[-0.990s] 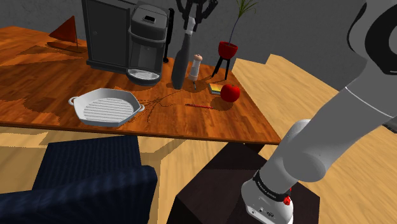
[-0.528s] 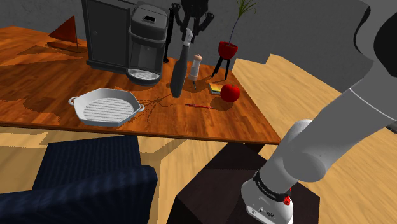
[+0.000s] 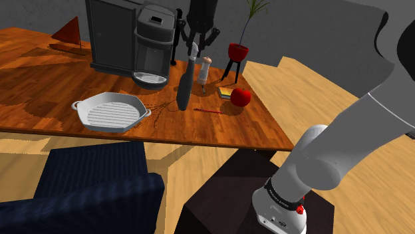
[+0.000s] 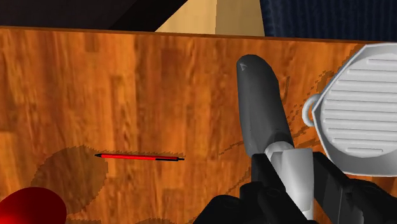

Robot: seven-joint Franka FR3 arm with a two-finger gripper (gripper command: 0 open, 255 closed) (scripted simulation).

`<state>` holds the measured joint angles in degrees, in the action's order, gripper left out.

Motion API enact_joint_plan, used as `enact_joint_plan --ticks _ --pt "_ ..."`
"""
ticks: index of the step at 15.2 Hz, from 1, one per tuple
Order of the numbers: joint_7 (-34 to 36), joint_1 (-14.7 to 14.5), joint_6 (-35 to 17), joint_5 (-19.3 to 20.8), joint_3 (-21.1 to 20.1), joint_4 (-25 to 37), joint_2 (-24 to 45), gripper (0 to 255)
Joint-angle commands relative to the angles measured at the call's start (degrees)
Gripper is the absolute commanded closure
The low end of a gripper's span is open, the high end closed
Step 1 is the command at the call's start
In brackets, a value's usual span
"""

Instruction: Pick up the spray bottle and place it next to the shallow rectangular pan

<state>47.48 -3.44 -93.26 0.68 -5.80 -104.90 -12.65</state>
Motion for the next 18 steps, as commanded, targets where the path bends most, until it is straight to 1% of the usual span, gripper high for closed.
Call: enact_joint_plan --ticks 1,18 --pt "0.0 0.0 -1.8 0.0 0.0 -2.1 -0.4 255" --pt "0.3 -0.1 -14.9 -0.1 -0.1 -15.6 -0.8 255"
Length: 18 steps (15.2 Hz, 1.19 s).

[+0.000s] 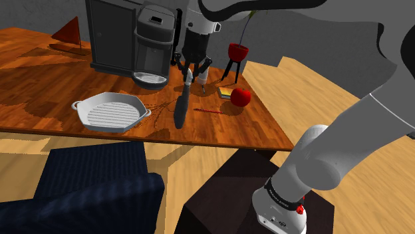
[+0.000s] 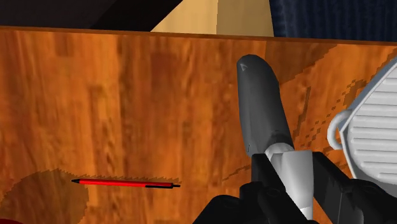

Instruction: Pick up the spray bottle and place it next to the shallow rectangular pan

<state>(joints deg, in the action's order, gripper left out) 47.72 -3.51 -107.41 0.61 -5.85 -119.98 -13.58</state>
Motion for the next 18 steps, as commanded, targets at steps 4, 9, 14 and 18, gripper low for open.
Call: enact_joint_plan --ticks 4,9,14,18 --pt "0.2 0.0 -3.8 0.1 -0.1 -3.2 0.6 255" --pt "0.2 0.0 -4.4 0.1 -0.1 -3.7 0.7 255" --pt "0.2 0.0 -4.4 0.1 -0.1 -3.7 0.7 0" --pt "0.2 0.0 -4.4 0.1 -0.1 -3.7 0.7 0"
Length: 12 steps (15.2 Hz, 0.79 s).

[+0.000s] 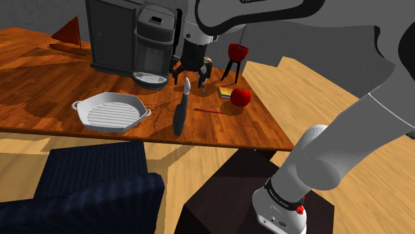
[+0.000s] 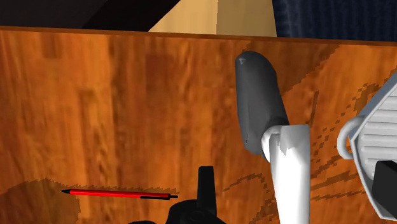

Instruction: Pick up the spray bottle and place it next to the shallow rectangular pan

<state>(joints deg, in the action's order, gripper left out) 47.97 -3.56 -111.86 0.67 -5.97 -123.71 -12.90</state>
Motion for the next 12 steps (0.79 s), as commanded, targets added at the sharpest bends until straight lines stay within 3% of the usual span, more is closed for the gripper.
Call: enact_joint_plan --ticks 1,5,12 --pt "0.0 0.0 0.0 0.0 0.0 0.0 0.0 0" --pt "-0.1 0.0 7.3 -0.1 0.0 6.4 -0.9 0" --pt "-0.1 0.0 7.3 -0.1 0.0 6.4 -0.9 0"
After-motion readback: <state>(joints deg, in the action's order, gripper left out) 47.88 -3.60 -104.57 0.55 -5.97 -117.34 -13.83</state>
